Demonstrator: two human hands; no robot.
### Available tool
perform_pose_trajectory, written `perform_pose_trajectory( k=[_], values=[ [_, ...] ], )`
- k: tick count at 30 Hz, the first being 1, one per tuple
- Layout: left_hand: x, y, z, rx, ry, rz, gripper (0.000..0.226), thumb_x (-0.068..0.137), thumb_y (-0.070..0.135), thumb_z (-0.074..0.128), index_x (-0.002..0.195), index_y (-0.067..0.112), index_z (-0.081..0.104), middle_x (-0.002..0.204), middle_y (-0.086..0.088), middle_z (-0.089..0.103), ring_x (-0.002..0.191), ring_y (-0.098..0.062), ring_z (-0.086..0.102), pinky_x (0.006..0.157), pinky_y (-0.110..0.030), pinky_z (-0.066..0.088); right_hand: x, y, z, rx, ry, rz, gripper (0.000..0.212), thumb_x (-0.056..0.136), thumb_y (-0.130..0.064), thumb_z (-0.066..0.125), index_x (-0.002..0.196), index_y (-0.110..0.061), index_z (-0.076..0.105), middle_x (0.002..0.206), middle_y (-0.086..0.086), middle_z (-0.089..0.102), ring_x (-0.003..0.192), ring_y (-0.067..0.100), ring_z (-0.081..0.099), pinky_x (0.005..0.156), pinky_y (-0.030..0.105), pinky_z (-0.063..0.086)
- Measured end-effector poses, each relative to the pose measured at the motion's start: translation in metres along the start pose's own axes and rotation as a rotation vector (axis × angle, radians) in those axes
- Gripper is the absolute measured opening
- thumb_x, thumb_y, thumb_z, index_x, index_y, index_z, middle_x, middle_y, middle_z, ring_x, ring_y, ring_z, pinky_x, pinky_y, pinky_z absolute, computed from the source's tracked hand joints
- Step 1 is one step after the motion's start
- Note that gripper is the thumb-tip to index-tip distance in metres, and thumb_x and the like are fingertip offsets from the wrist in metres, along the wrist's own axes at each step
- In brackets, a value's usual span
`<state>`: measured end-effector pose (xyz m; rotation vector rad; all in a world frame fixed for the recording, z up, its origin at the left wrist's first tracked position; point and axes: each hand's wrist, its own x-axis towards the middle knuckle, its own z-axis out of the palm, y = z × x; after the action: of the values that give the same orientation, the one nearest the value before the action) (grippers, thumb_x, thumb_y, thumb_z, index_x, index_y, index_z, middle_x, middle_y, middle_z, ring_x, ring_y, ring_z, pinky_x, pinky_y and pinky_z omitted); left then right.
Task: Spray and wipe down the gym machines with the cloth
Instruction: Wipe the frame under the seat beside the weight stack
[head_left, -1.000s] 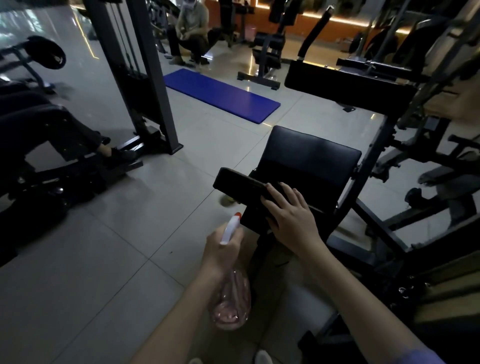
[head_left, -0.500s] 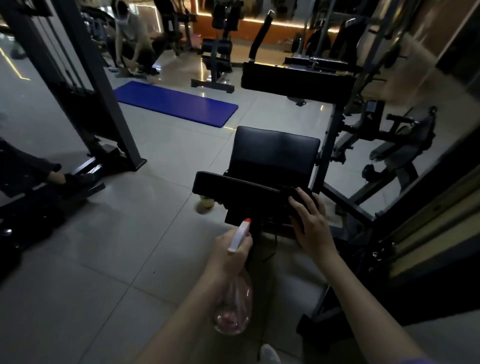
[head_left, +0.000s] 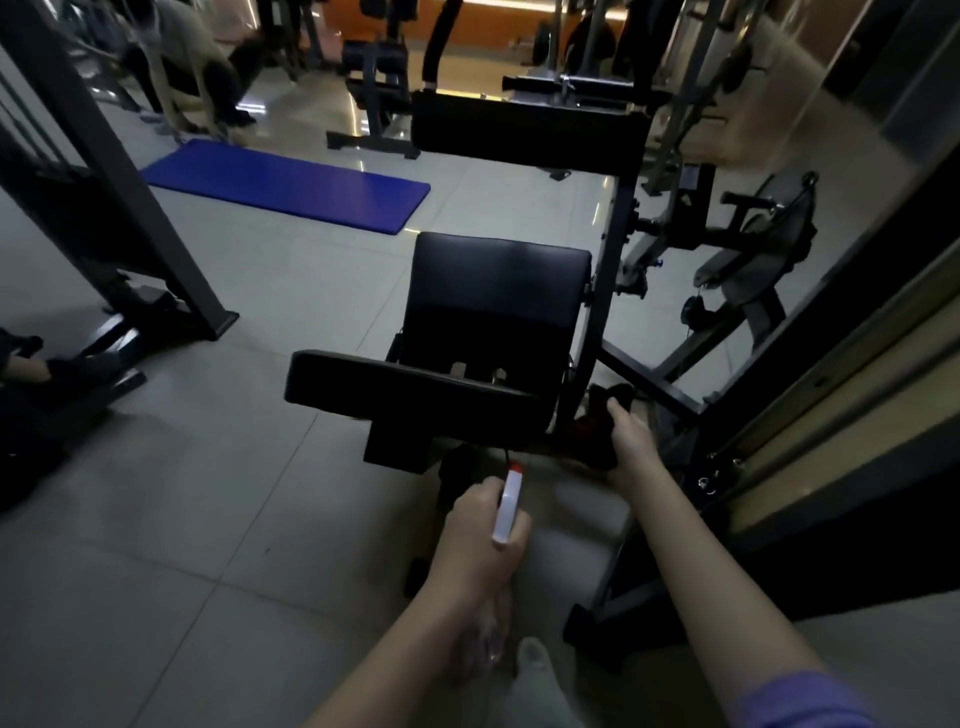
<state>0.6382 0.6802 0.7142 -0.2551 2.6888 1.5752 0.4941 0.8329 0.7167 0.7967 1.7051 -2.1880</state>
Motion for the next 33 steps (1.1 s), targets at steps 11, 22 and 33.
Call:
perform_pose_trajectory(
  k=[11,22,33],
  values=[
    [0.061,0.02,0.088,-0.074,0.256,-0.222,0.018,0.078,0.023,0.043,0.062,0.022,0.035,0.055,0.006,0.039,0.049,-0.008,0.039,0.051,-0.025,0.031,0.093,0.001,-0.03,-0.004,0.02,0.182,0.039,0.099,-0.025,0.045,0.136,-0.01,0.045,0.124,0.014,0.056,0.114,0.035,0.055,0.101,0.049,0.043],
    [0.092,0.003,0.116,0.007,0.331,-0.251,0.018,0.082,0.019,0.044,0.068,0.013,0.035,0.056,0.004,0.039,0.051,-0.014,0.039,0.049,-0.029,0.033,0.13,0.023,-0.035,0.009,-0.014,0.279,0.014,0.098,-0.024,0.046,0.091,-0.018,0.056,0.085,0.006,0.058,0.078,0.023,0.059,0.092,0.05,0.048],
    [0.148,-0.021,0.14,0.054,0.188,-0.385,0.022,0.085,0.01,0.052,0.066,0.006,0.043,0.058,-0.001,0.044,0.054,-0.019,0.043,0.051,-0.031,0.029,0.148,0.027,-0.05,0.029,0.033,0.276,0.029,0.098,-0.025,0.047,0.124,-0.011,0.052,0.098,0.008,0.057,0.089,0.025,0.059,0.074,0.039,0.054]
  ],
)
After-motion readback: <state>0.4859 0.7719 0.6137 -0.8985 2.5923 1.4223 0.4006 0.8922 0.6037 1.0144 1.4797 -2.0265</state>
